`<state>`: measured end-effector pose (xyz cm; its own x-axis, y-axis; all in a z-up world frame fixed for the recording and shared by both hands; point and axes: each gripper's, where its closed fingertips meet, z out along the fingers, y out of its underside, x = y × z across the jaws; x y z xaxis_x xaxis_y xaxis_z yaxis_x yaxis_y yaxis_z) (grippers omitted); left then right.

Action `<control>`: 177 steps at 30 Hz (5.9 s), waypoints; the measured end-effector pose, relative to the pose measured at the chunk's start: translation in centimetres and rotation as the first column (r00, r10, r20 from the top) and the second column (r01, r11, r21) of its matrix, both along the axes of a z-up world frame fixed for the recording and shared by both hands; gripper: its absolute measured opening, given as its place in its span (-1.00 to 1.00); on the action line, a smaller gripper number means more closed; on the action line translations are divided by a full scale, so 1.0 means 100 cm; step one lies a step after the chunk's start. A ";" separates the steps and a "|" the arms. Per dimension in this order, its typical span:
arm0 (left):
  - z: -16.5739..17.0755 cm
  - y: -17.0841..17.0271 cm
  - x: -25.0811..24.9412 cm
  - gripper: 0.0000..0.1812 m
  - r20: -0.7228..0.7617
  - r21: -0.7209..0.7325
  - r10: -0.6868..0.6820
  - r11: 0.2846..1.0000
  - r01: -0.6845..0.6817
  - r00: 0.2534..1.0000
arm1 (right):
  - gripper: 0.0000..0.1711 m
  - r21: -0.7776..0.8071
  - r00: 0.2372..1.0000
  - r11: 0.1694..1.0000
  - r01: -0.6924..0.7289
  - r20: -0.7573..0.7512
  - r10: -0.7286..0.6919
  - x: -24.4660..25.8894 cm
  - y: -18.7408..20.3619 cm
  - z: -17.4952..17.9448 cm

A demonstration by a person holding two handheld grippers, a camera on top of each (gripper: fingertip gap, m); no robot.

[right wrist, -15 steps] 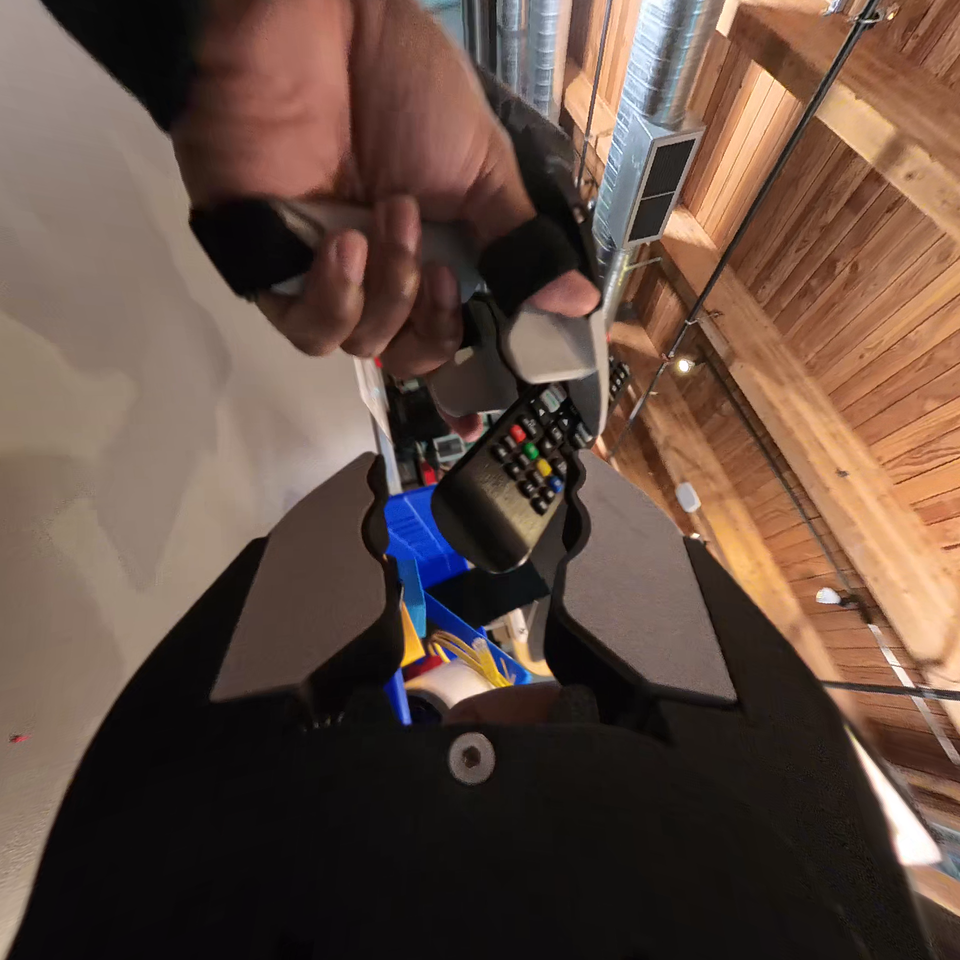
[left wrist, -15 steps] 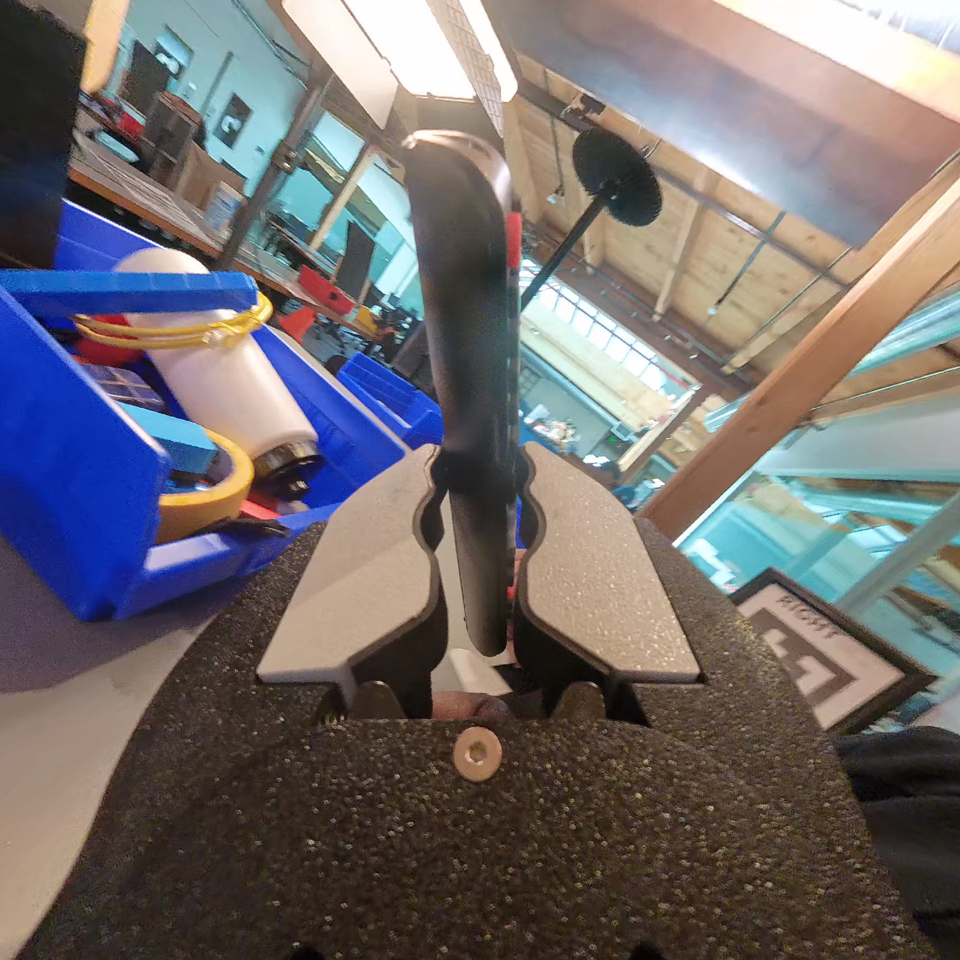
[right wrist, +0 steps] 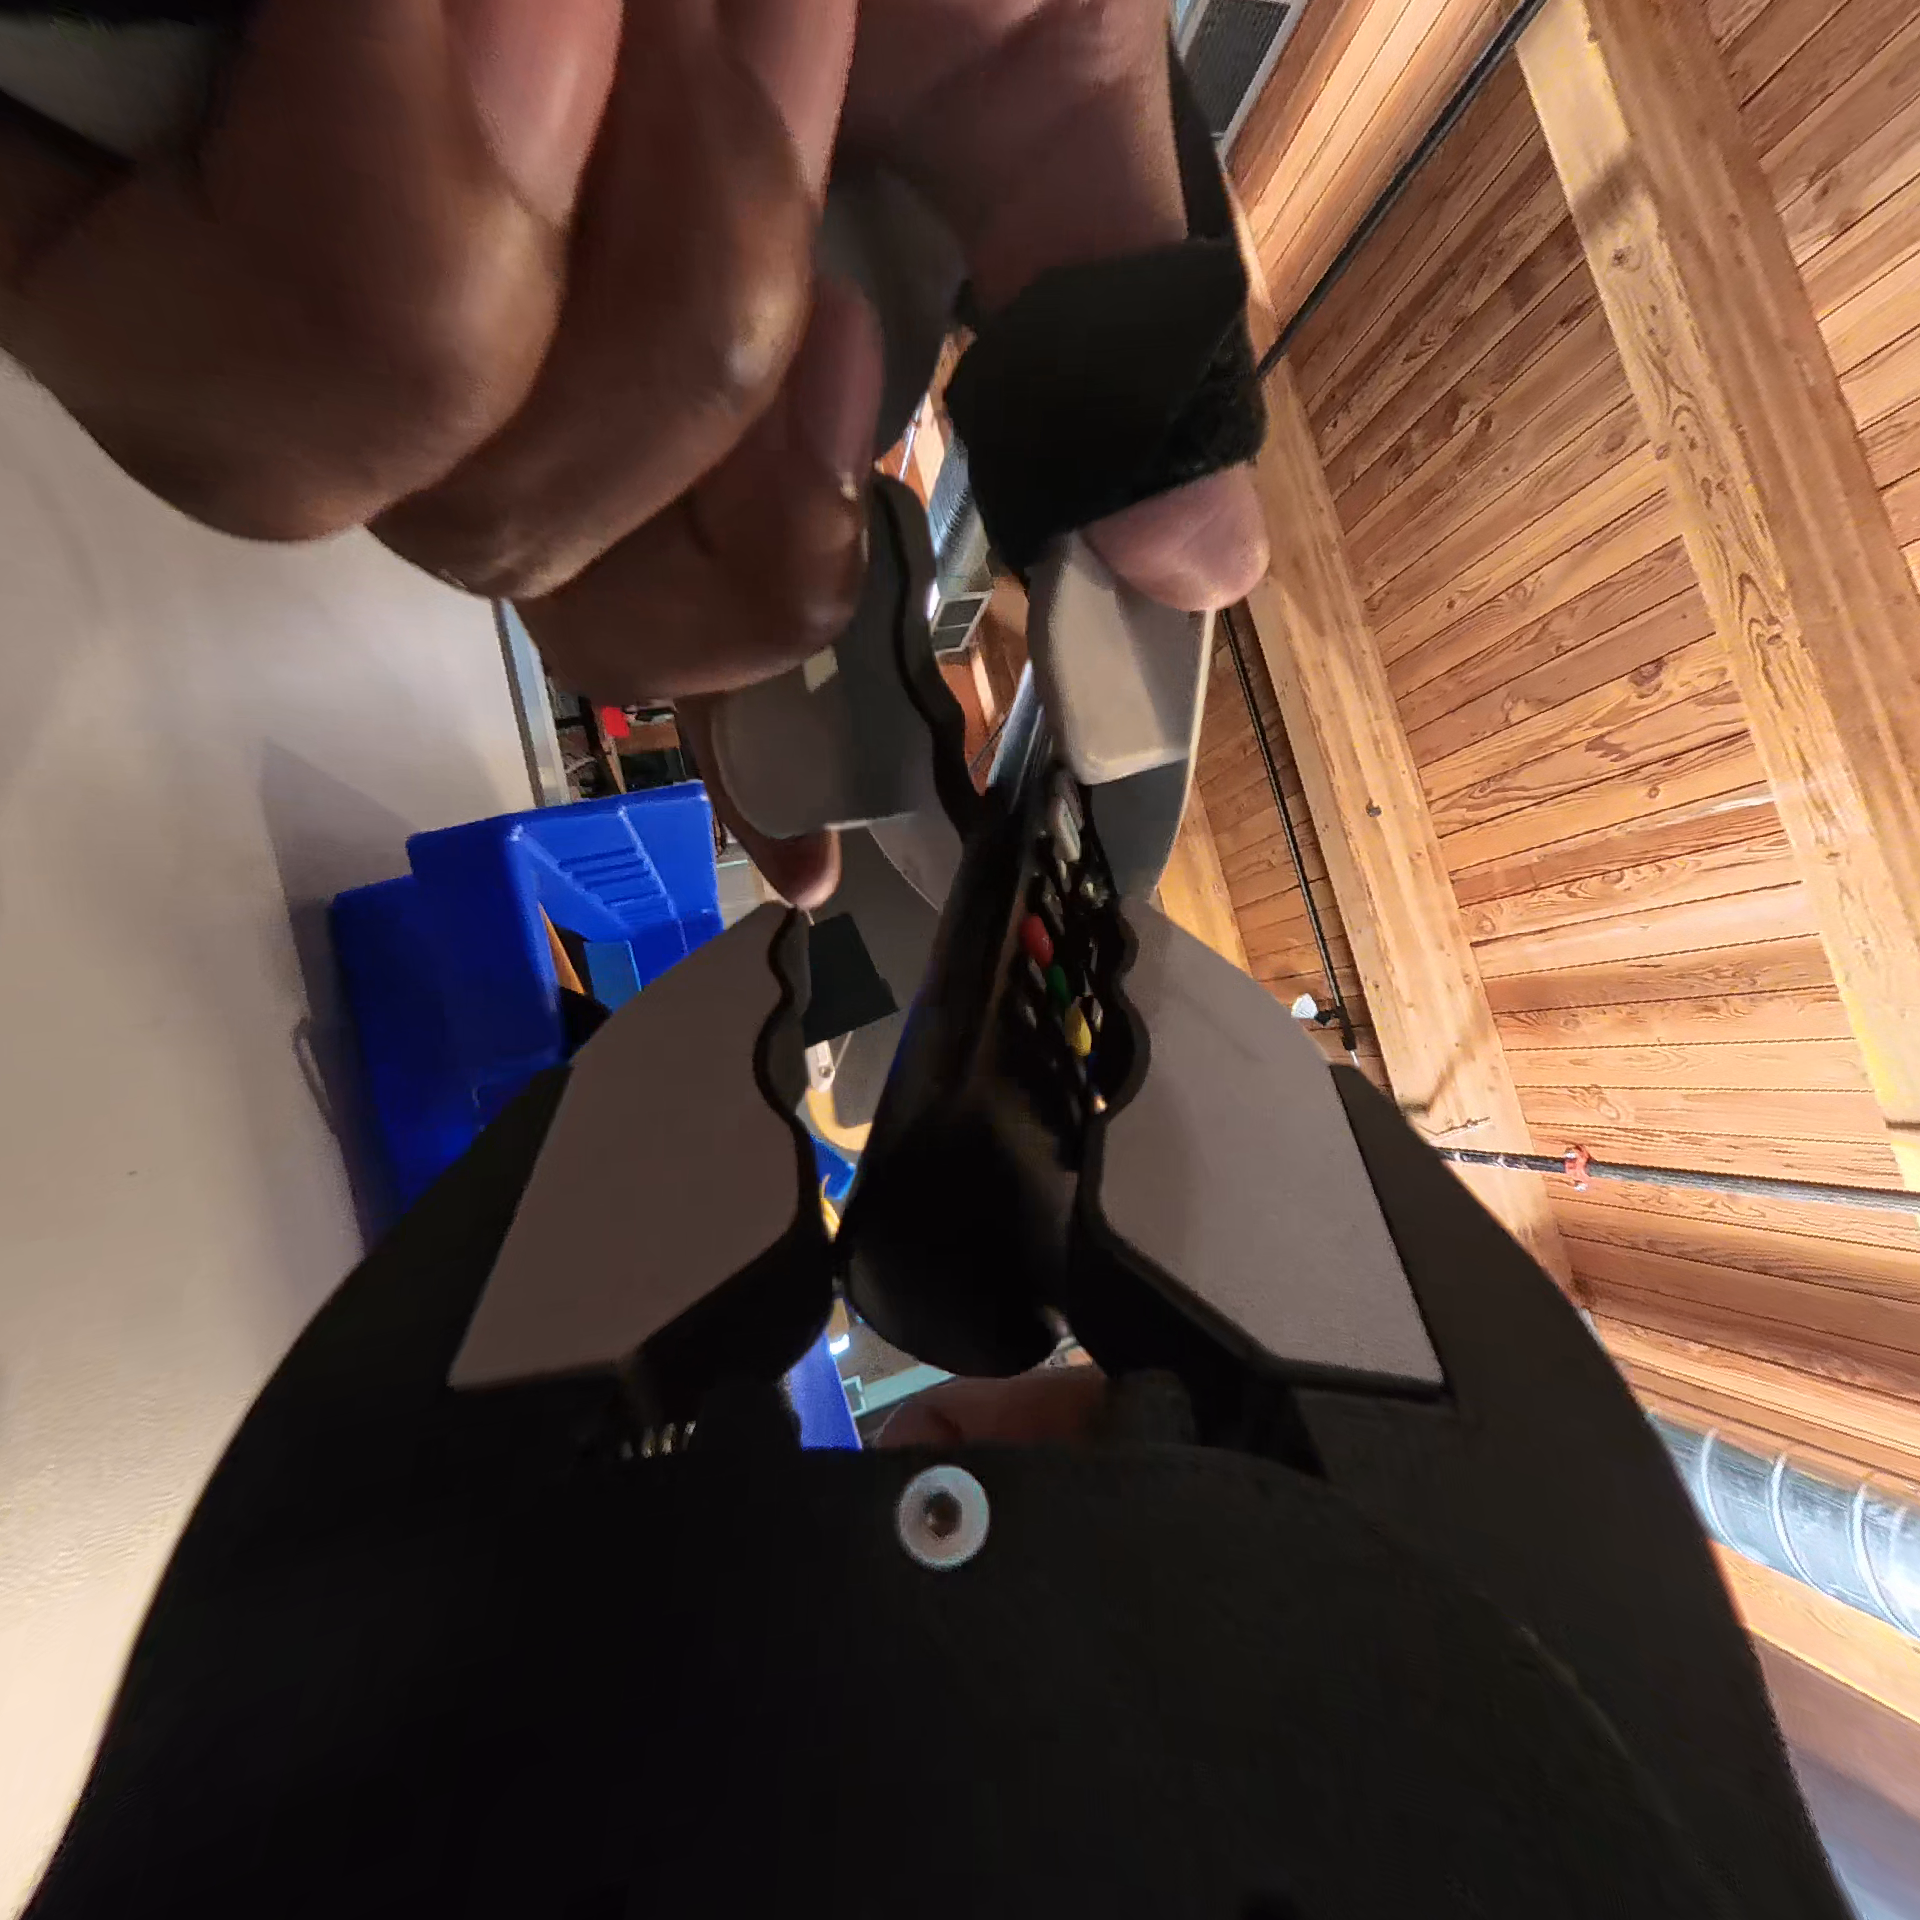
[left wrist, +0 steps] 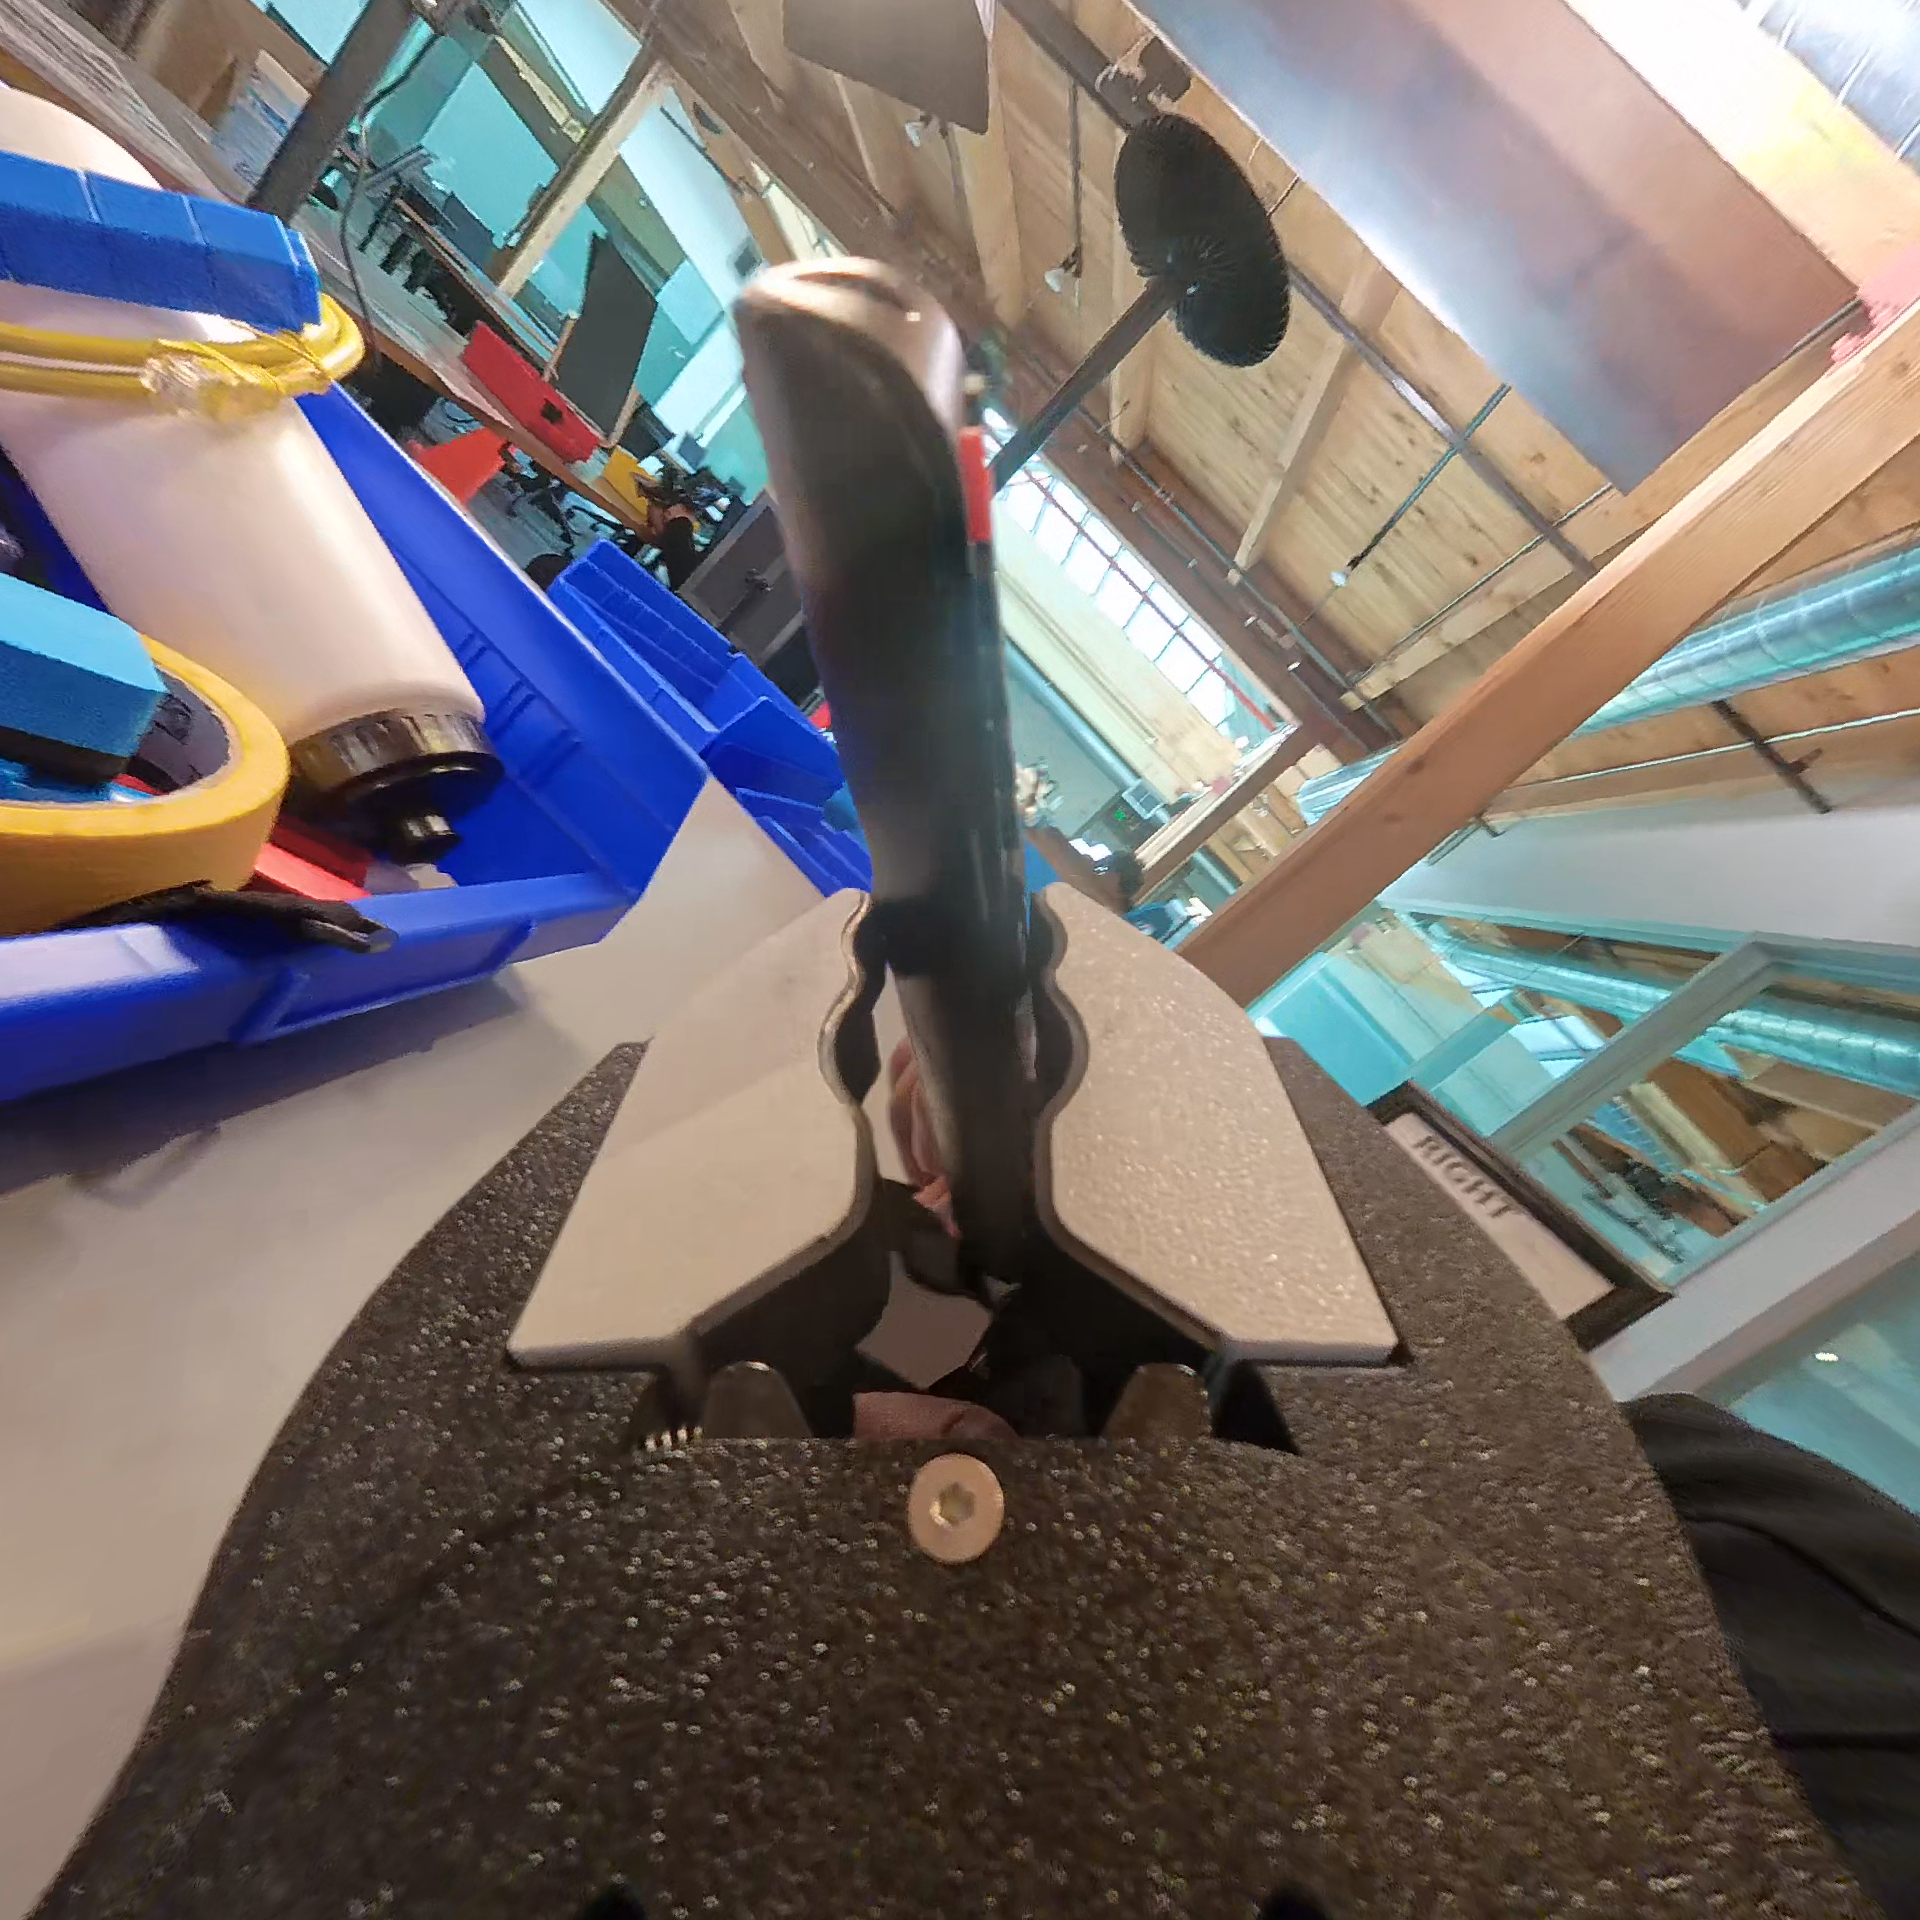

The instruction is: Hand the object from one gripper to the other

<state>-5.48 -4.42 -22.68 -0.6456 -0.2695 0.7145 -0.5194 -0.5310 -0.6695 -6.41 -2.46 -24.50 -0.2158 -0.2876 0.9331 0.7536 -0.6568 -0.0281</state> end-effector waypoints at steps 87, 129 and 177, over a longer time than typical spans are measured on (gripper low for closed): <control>0.010 -0.007 -0.044 -0.21 0.622 0.478 -0.206 0.864 -0.157 0.755 | -0.38 0.358 0.316 0.893 -0.272 -0.844 0.434 -0.003 0.002 -0.032; -0.041 0.035 0.017 -0.41 0.707 0.611 -0.379 -0.096 -0.786 0.597 | -0.37 0.677 -0.192 0.696 -0.242 -0.736 0.649 -0.019 -0.007 -0.005; -0.021 0.045 0.001 -0.08 0.513 0.469 -0.089 0.862 -0.191 0.854 | -0.73 0.870 -0.185 0.422 -0.256 -0.473 0.862 -0.018 -0.043 0.050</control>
